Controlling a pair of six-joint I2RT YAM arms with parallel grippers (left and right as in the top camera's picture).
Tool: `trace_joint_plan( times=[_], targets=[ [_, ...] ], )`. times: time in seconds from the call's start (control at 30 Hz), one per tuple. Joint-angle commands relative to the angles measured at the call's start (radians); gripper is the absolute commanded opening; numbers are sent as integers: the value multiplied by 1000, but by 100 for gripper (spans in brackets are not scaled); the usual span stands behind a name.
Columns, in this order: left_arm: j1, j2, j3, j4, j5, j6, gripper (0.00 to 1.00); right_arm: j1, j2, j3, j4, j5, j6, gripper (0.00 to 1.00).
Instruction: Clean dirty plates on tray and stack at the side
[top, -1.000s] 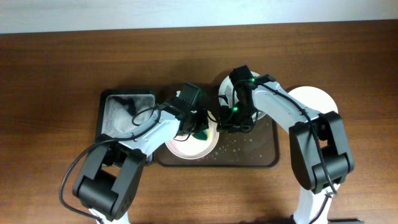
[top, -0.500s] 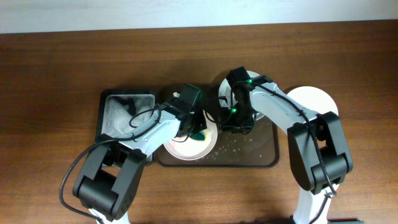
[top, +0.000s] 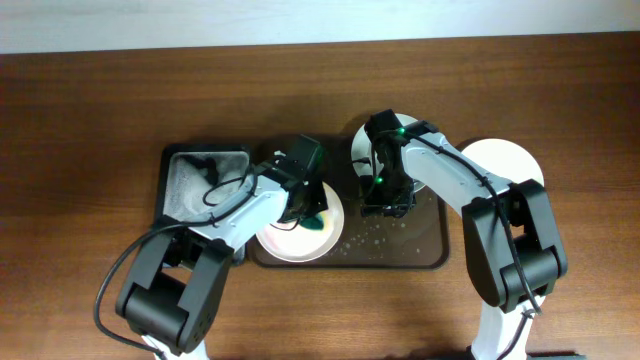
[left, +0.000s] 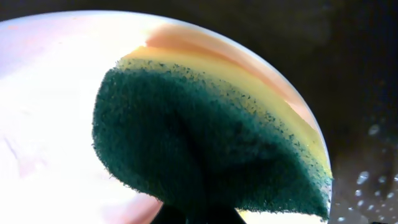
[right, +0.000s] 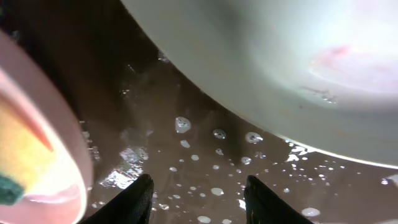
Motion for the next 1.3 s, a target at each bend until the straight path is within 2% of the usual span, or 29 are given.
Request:
trace_joint_plan(
  times=[0.0,0.07,0.27,0.37,0.5,0.6,0.67,0.73,0.8,0.87,1.03,1.27],
  targets=[
    [52,0,-8,-56,-41,32,0,9,-9,1,-4,34,11,49],
    [69,-14,-7,-81,-40,45,0,9,-9,1,-4,34,10,49],
    [79,-155,-7,-113,-41,209,0,9,-9,1,-3,32,10,52],
    [81,-259,-7,-132,-51,261,0,9,-10,4,4,-41,-22,54],
    [98,-352,-7,-188,-183,262,4,9,-11,46,-12,-112,-40,56],
    [137,-385,-7,-229,-206,262,9,9,-11,106,-43,-189,-84,58],
    [163,-384,-7,-252,-206,262,9,13,-11,132,-58,-243,-93,59],
    [196,-383,-7,-277,-206,265,9,23,-11,135,-56,-278,-92,66],
    [223,-383,-8,-290,-206,285,5,37,-11,126,-53,-273,-92,66],
    [255,-382,-8,-300,-206,306,1,55,-11,106,-42,-245,-88,65],
    [318,-382,-17,-306,-207,394,0,101,-10,32,24,-161,-30,59],
    [414,-348,-88,-267,-209,441,0,137,-10,-24,109,-144,-26,41]
  ],
)
